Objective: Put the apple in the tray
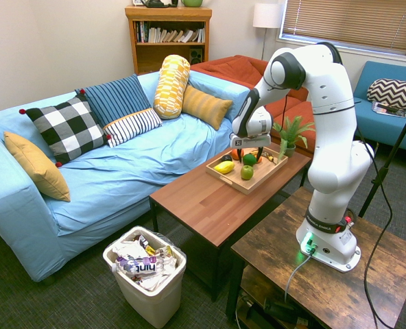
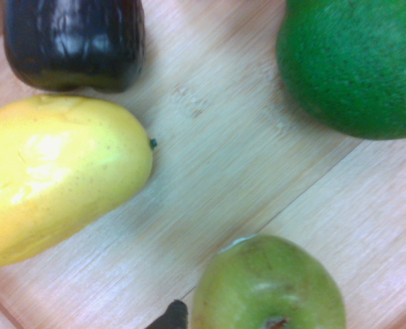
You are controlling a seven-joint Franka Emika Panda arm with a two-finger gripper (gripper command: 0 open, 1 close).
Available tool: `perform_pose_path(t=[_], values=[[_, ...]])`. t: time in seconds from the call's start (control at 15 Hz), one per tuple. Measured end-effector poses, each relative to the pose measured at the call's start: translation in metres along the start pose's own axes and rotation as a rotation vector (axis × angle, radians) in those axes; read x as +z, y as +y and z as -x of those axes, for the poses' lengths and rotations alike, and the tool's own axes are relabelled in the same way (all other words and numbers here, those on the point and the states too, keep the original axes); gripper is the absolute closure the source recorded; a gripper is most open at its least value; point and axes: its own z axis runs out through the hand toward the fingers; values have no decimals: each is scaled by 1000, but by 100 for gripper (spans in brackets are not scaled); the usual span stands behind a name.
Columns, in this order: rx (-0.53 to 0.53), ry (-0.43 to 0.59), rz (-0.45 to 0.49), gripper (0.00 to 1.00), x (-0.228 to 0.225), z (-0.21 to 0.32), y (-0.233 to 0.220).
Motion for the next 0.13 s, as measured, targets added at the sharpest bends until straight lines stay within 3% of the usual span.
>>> perform_pose_path(t=[0.13], values=[[-7,10,-10,0,-22,-8,2]])
